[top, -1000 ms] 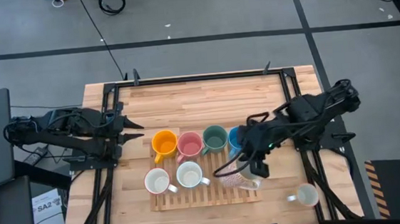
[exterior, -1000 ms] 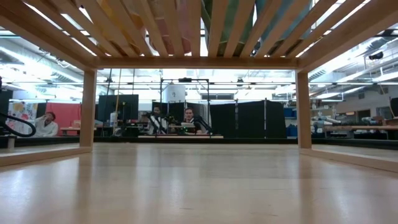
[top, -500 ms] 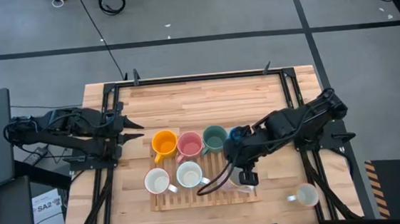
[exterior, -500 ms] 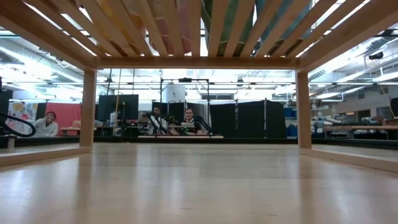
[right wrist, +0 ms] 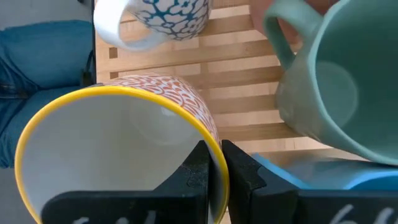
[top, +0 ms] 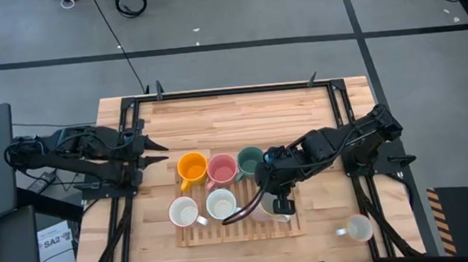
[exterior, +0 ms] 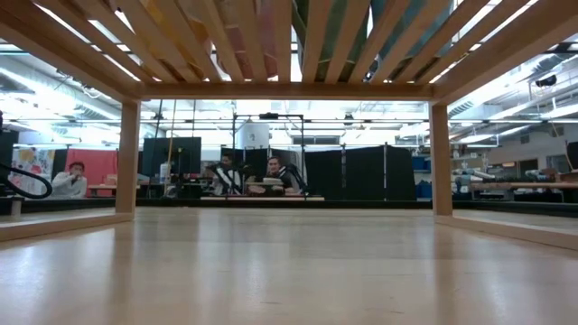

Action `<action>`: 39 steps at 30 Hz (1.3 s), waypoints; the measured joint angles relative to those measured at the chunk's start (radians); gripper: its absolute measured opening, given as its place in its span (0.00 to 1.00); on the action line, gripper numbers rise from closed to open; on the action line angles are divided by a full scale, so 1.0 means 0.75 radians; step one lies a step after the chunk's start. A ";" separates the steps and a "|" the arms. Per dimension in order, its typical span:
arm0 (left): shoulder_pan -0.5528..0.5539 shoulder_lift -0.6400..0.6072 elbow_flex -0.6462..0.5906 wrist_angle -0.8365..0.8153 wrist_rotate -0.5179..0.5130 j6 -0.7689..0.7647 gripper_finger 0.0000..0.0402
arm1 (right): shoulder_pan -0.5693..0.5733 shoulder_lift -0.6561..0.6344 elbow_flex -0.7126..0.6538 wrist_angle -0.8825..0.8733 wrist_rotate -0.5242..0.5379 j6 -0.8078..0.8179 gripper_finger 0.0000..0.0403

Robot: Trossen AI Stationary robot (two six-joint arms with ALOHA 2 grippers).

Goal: Place coffee mugs
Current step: Put the red patterned mug on the shelf

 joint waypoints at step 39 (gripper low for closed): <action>0.000 0.000 0.000 0.001 0.001 -0.008 0.28 | -0.005 0.013 -0.008 0.069 0.066 -0.086 0.08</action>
